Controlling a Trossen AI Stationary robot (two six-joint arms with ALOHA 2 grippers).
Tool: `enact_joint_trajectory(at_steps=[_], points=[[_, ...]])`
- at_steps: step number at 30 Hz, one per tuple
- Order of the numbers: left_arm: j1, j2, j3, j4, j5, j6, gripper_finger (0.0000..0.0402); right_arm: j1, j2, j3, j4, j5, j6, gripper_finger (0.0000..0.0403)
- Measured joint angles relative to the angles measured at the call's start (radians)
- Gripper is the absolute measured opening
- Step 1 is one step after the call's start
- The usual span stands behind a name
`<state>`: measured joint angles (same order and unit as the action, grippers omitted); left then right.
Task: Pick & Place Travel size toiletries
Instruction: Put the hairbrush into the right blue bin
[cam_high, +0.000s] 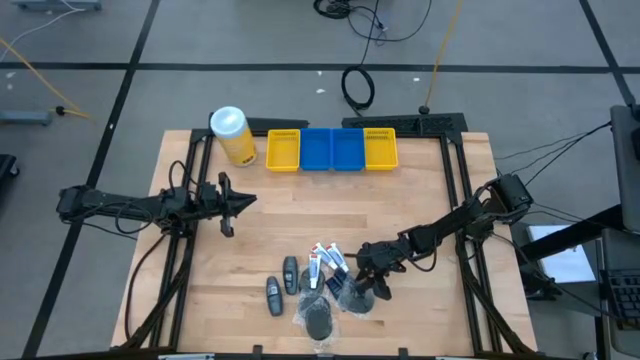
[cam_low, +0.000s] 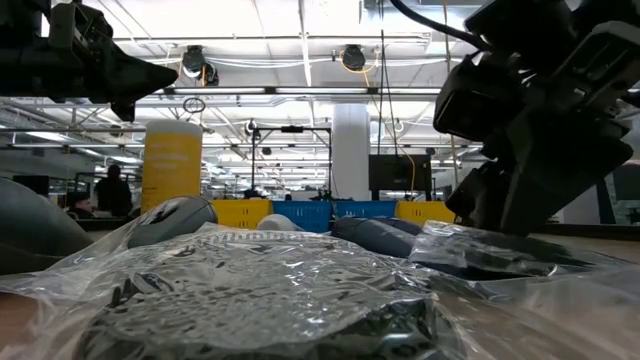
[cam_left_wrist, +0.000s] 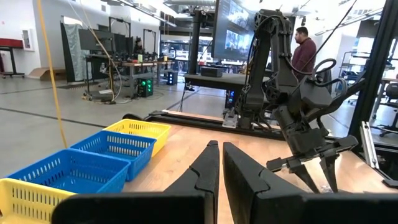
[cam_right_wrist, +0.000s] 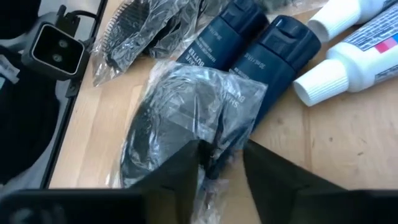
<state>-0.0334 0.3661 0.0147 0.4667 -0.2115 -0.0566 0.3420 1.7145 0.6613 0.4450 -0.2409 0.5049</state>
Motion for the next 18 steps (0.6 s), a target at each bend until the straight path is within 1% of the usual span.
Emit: enact_joint_trajectory(at_steps=[5, 6, 13, 18], points=[[0.0, 0.0, 0.0, 0.0, 0.0, 0.0, 0.0021, 0.0, 0.0, 0.0, 0.0, -0.002, -0.03, 0.002], [0.0, 0.0, 0.0, 0.0, 0.0, 0.0, 0.0021, 0.0, 0.0, 0.0, 0.0, -0.002, -0.04, 0.001], [0.0, 0.0, 0.0, 0.0, 0.0, 0.0, 0.0021, 0.0, -0.016, 0.0, -0.002, 0.002, -0.061, 0.0001], [0.0, 0.0, 0.0, 0.0, 0.0, 0.0, 0.0021, 0.0, -0.062, 0.0, -0.001, 0.011, -0.095, 0.0001]])
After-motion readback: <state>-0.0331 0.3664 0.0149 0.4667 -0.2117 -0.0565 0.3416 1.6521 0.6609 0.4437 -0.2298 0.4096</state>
